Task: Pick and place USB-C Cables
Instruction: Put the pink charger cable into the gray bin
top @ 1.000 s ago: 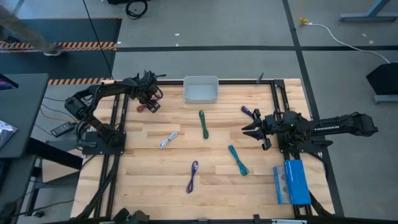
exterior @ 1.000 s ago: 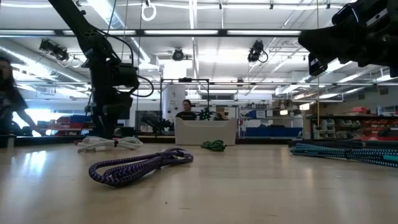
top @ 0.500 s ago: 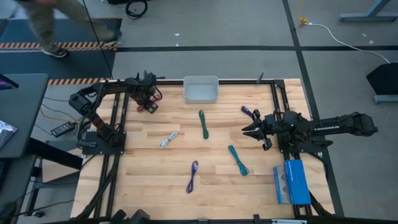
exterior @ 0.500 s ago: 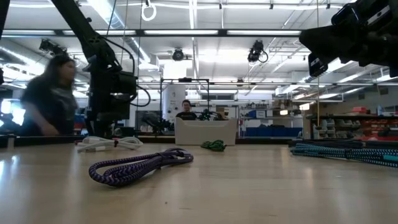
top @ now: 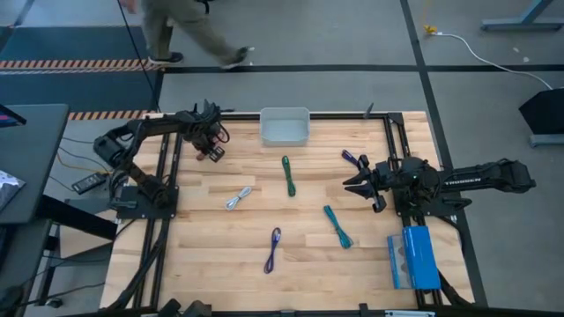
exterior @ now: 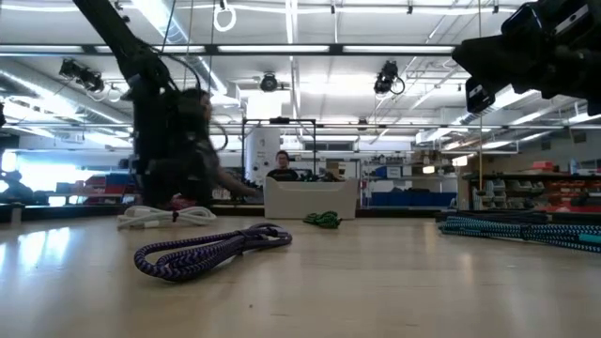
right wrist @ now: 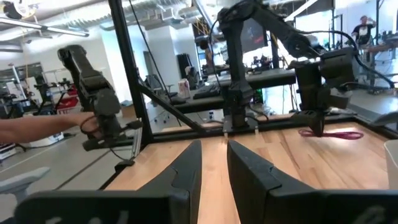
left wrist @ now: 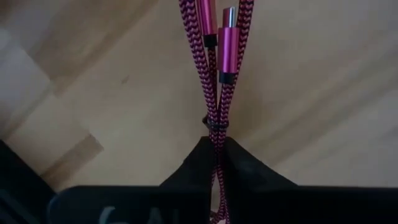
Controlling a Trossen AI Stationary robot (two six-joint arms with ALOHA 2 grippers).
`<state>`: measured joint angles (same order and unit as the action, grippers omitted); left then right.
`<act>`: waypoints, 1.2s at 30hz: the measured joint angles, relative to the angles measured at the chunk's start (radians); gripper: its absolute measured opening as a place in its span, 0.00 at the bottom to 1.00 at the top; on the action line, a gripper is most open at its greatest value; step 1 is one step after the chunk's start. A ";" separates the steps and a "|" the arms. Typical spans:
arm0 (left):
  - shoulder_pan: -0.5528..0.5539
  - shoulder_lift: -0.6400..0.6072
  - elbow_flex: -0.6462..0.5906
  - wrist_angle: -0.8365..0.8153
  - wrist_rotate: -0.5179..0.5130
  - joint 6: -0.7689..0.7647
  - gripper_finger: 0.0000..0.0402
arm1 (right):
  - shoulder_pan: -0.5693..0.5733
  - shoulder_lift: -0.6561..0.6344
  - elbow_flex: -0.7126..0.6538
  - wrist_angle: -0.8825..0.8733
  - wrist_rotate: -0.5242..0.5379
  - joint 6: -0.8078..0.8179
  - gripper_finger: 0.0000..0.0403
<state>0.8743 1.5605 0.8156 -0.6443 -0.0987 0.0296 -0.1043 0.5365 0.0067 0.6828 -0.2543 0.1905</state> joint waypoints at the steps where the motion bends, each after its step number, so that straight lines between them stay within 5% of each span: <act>1: -0.007 -0.027 0.002 0.007 0.027 0.001 0.04 | 0.000 0.000 0.000 0.011 0.009 0.000 0.21; 6: -0.071 -0.183 0.002 0.079 0.194 -0.015 0.04 | 0.000 0.006 0.022 0.009 0.123 -0.009 0.20; 12: -0.210 -0.354 0.003 0.372 0.394 -0.061 0.04 | 0.000 0.108 0.127 -0.035 0.174 -0.039 0.21; 21: -0.410 -0.376 0.004 0.705 0.392 -0.114 0.04 | 0.000 0.389 0.356 -0.034 0.183 -0.111 0.23; 36: -0.531 -0.288 0.004 0.832 0.375 -0.107 0.04 | -0.056 0.861 0.750 -0.028 0.191 -0.133 0.27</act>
<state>0.3431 1.2720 0.8196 0.1872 0.2758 -0.0777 -0.1607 1.3977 0.7566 0.6544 -0.0636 0.0574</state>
